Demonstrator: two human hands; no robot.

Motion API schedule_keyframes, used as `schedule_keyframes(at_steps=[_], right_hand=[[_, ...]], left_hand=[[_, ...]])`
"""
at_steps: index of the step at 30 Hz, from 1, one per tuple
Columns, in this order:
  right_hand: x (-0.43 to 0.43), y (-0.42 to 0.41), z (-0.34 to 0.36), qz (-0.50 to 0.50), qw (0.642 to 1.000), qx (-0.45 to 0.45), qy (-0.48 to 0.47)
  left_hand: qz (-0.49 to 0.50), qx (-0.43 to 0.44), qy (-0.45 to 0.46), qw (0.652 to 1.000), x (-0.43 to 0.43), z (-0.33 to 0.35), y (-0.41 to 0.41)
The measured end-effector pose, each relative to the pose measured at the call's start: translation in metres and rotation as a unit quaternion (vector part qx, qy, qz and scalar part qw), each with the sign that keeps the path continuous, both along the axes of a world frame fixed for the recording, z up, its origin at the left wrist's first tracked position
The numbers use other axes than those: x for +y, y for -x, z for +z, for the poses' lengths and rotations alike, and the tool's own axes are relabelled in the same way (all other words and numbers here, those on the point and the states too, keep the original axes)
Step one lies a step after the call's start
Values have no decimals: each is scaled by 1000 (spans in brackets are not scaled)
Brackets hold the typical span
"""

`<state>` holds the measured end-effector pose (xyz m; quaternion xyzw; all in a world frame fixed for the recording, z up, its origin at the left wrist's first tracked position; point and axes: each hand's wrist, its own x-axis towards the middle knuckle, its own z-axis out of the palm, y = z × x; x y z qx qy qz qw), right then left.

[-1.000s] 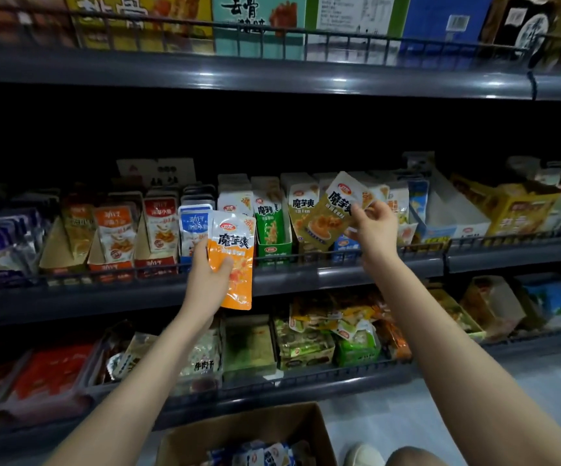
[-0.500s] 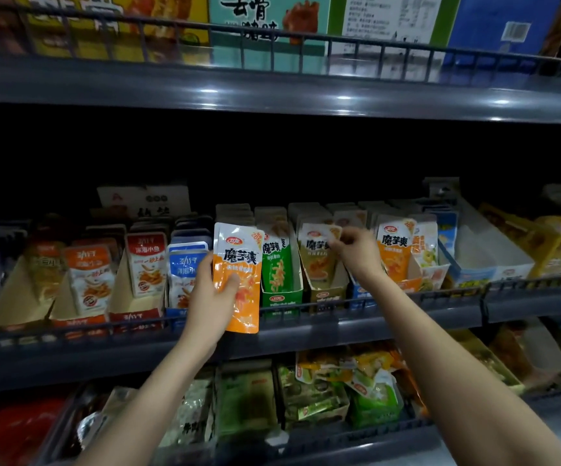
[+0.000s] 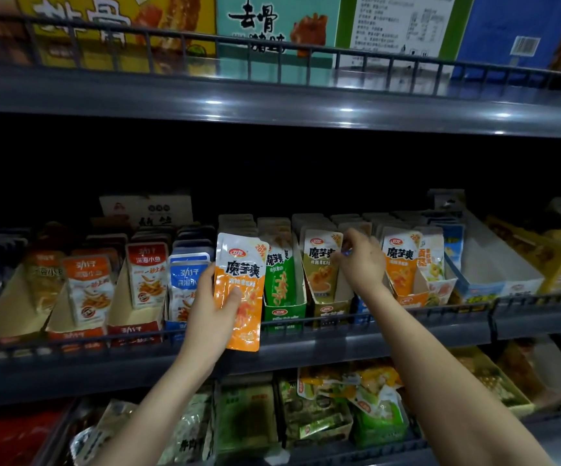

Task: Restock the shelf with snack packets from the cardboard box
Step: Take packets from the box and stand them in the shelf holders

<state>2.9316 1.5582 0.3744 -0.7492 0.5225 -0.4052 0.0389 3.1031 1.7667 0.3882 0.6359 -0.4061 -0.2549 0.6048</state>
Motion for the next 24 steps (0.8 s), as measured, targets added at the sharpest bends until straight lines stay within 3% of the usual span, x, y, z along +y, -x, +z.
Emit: schedule_keyframes(at_steps=[7, 13, 17, 20, 22, 24], right_hand=[[-3, -9, -9, -7, 997, -78, 20], [-7, 0, -14, -24, 996, 23, 85], [10, 1, -12, -60, 991, -3, 121], [53, 2, 1, 53, 991, -118, -28], [87, 5, 11, 200, 928, -244, -197], [109, 10, 13, 271, 866, -304, -289]], left_hand=[[5, -13, -2, 1000, 0, 3, 3], [-14, -2, 5, 1000, -1, 1, 8], [-23, -2, 13, 1000, -2, -3, 11], [-36, -7, 12, 999, -5, -7, 14], [-60, -3, 13, 998, -8, -10, 19], [-95, -6, 16, 995, -11, -13, 29]])
